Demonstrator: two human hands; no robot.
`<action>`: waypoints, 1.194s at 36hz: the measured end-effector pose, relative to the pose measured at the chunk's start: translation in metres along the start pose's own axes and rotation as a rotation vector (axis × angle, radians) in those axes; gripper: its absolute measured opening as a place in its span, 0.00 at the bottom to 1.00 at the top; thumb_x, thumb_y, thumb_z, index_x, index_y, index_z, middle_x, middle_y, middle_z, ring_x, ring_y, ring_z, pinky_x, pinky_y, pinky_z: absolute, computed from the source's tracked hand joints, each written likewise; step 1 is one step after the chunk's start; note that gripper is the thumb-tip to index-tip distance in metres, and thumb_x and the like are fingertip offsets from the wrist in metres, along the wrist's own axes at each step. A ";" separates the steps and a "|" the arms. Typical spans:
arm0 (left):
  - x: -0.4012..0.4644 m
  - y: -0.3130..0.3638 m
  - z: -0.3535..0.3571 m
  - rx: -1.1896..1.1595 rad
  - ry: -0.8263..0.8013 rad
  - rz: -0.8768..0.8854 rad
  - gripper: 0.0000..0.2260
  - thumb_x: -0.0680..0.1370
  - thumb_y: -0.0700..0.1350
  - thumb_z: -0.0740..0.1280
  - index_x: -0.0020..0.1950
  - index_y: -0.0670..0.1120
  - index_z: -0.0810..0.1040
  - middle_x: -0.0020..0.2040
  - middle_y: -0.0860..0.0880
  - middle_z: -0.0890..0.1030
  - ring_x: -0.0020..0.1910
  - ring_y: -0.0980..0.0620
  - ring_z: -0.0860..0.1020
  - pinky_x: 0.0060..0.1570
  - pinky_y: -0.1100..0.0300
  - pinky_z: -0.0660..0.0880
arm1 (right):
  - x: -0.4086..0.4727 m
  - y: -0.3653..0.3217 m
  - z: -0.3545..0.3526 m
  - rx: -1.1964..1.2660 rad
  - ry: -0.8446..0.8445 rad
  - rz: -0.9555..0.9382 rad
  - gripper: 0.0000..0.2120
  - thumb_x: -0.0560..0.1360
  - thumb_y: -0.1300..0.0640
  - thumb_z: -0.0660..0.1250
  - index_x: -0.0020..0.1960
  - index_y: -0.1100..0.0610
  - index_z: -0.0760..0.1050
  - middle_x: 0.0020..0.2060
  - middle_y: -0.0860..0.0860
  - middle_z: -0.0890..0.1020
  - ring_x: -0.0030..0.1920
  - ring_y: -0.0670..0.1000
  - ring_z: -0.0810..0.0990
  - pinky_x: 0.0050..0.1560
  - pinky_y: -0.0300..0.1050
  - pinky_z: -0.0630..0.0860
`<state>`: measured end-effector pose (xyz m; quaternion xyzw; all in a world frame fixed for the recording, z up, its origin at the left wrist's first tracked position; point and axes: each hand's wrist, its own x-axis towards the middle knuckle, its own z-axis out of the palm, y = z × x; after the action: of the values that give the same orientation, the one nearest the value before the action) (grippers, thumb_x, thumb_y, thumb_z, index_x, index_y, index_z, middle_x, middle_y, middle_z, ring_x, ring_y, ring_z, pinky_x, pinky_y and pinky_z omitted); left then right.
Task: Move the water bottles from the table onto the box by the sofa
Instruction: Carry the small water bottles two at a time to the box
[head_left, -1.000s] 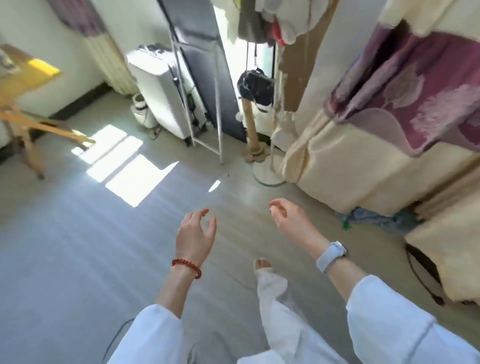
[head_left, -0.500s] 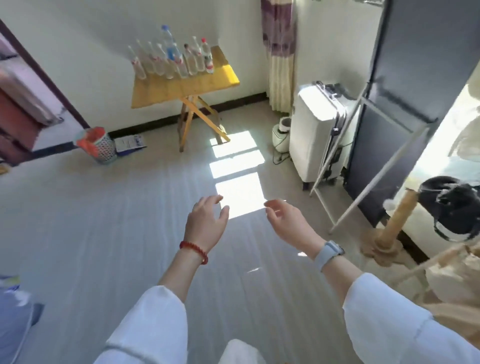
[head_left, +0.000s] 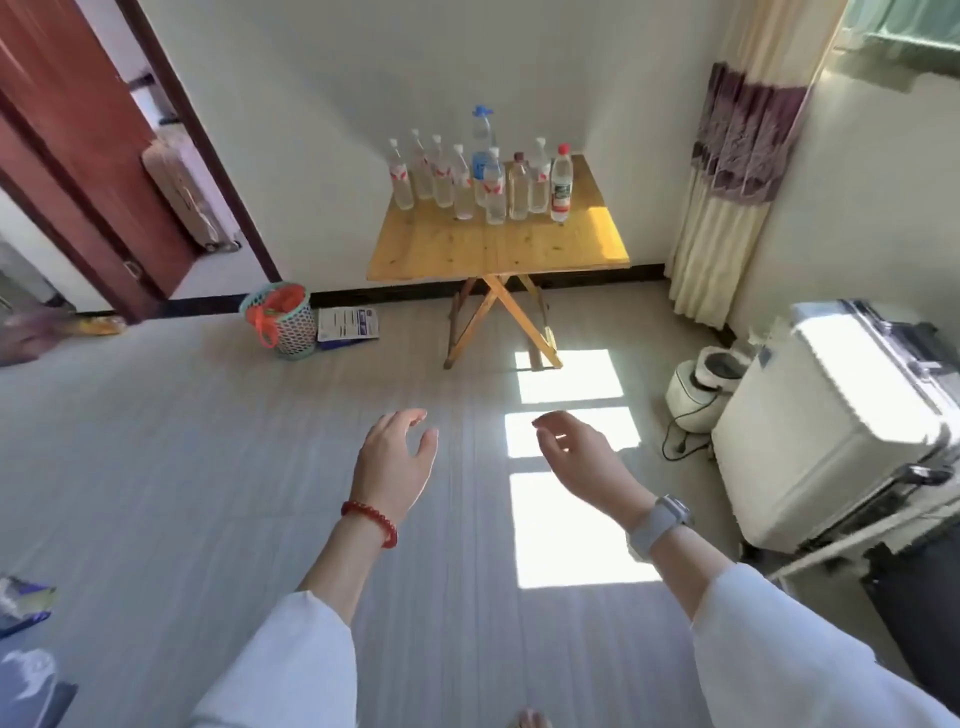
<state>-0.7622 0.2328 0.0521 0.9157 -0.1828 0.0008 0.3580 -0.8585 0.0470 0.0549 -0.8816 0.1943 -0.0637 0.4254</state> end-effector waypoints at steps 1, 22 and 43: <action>0.025 0.000 -0.001 0.000 0.008 0.003 0.13 0.76 0.44 0.63 0.59 0.43 0.75 0.57 0.46 0.77 0.59 0.49 0.74 0.57 0.61 0.68 | 0.023 -0.005 -0.001 0.002 -0.004 0.000 0.13 0.78 0.57 0.57 0.60 0.59 0.73 0.55 0.55 0.80 0.51 0.54 0.79 0.49 0.39 0.69; 0.520 -0.041 0.042 -0.029 0.085 -0.013 0.14 0.77 0.45 0.63 0.61 0.43 0.73 0.59 0.46 0.77 0.58 0.49 0.74 0.56 0.60 0.69 | 0.543 -0.055 0.020 0.096 0.039 -0.023 0.15 0.78 0.58 0.57 0.64 0.60 0.68 0.56 0.58 0.79 0.55 0.57 0.78 0.53 0.47 0.73; 0.957 -0.184 0.115 0.008 -0.076 -0.115 0.26 0.76 0.49 0.63 0.70 0.43 0.60 0.68 0.41 0.65 0.65 0.43 0.69 0.59 0.46 0.73 | 0.967 -0.062 0.115 0.147 0.295 0.292 0.33 0.75 0.54 0.64 0.72 0.64 0.52 0.69 0.62 0.63 0.70 0.59 0.62 0.68 0.50 0.62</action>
<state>0.1773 -0.0375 -0.0276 0.9255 -0.1435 -0.0537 0.3465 0.0770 -0.2184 -0.0203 -0.7918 0.3749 -0.1436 0.4603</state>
